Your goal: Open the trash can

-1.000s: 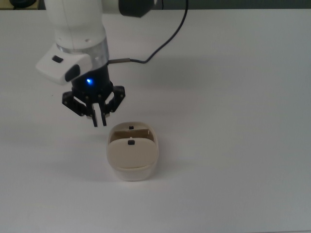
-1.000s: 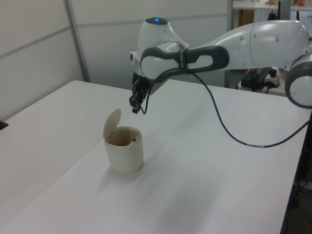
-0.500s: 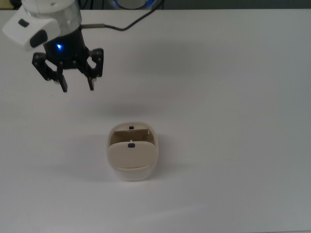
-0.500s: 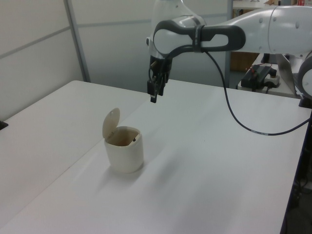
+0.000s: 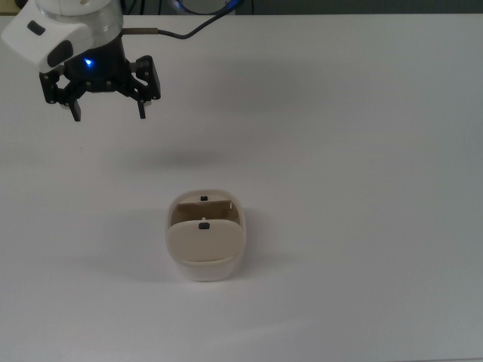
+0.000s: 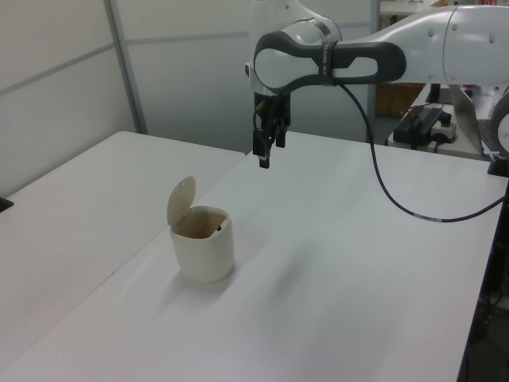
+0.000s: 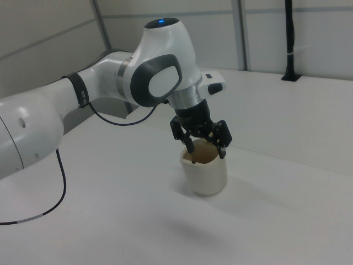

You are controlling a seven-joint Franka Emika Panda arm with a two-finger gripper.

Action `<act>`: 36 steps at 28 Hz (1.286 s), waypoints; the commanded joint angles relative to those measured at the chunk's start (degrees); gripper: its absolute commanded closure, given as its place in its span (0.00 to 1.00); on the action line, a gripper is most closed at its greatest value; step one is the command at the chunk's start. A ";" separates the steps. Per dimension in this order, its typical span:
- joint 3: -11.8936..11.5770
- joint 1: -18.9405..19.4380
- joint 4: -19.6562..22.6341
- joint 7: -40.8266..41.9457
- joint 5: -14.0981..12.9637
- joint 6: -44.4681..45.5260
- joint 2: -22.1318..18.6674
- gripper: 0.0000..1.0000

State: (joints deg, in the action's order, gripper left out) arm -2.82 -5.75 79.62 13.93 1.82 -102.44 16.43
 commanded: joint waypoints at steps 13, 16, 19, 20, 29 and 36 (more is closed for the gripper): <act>-0.16 0.39 0.80 -1.01 0.38 3.39 -0.52 0.00; -0.25 0.39 0.80 -1.01 0.38 3.83 -0.52 0.00; -0.25 0.39 0.80 -1.01 0.38 3.92 -0.52 0.00; -0.25 0.39 0.80 -1.01 0.38 4.01 -0.52 0.00; -0.25 0.39 0.89 -0.93 0.38 4.09 -0.52 0.00; -0.25 0.30 0.98 -0.93 0.47 4.01 -0.25 0.00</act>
State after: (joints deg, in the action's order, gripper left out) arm -2.82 -5.73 79.86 13.93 1.82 -99.62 16.56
